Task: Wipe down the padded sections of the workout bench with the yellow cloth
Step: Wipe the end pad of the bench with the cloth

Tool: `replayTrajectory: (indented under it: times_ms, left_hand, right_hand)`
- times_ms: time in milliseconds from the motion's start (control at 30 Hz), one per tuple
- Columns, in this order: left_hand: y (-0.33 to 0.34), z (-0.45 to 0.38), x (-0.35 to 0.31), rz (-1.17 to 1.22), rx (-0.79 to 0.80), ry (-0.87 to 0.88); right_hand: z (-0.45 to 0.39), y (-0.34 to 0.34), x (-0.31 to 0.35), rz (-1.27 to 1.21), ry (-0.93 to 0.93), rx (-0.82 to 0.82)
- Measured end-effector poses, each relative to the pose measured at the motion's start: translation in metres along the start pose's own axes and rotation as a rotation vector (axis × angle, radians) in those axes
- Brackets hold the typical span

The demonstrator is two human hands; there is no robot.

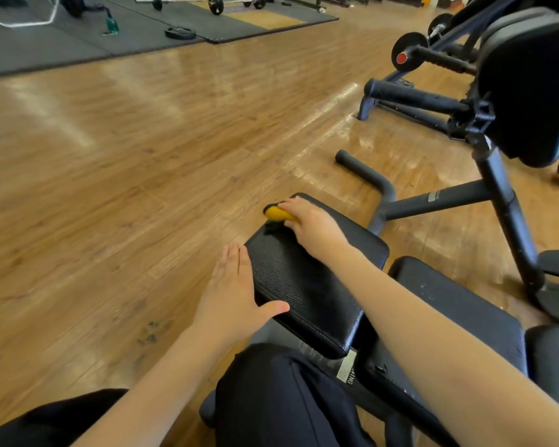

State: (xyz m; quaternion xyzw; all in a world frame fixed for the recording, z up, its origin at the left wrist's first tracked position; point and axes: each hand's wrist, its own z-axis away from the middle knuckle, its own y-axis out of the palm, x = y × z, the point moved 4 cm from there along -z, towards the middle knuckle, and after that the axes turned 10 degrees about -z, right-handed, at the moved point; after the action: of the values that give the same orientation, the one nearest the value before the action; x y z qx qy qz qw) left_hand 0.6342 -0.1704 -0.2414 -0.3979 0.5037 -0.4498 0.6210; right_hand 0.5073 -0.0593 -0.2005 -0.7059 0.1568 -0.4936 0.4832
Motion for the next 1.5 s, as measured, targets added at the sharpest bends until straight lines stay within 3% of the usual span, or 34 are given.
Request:
replayTrajectory:
  times_ms: [100, 433, 633, 800, 867, 1067, 1233, 1367, 1500]
  left_hand:
    - [-0.002, -0.002, 0.0, -0.024, -0.004, 0.002]
    - [-0.004, 0.001, -0.003, -0.015, 0.006, -0.008]
    - [-0.002, 0.0, -0.001, -0.001, -0.007, 0.008]
    - [0.0, -0.001, 0.002, 0.034, -0.021, 0.015]
    - [0.0, -0.001, 0.002, 0.016, -0.019, 0.028]
    - [-0.002, -0.002, 0.001, 0.023, 0.019, 0.008]
    - [-0.001, 0.002, 0.0, 0.005, -0.009, 0.0]
    - [-0.002, 0.003, -0.001, 0.012, -0.008, 0.011]
    - [0.001, 0.001, 0.0, 0.039, 0.0, -0.002]
  right_hand:
    - [0.003, 0.004, -0.017, 0.035, -0.032, 0.057]
    - [0.096, -0.027, -0.074, -0.027, 0.105, -0.131]
    - [0.041, -0.042, -0.038, -0.095, 0.107, -0.244]
    - [-0.012, -0.006, -0.006, 0.102, -0.001, 0.118]
    - [-0.01, -0.006, -0.018, 0.118, -0.004, 0.142]
    - [0.035, -0.035, -0.067, 0.033, 0.148, -0.021]
    - [0.089, -0.035, -0.087, 0.006, 0.143, -0.207]
    - [0.058, -0.056, -0.087, -0.283, 0.263, -0.29]
    - [-0.016, -0.063, -0.081, -0.263, 0.276, -0.256]
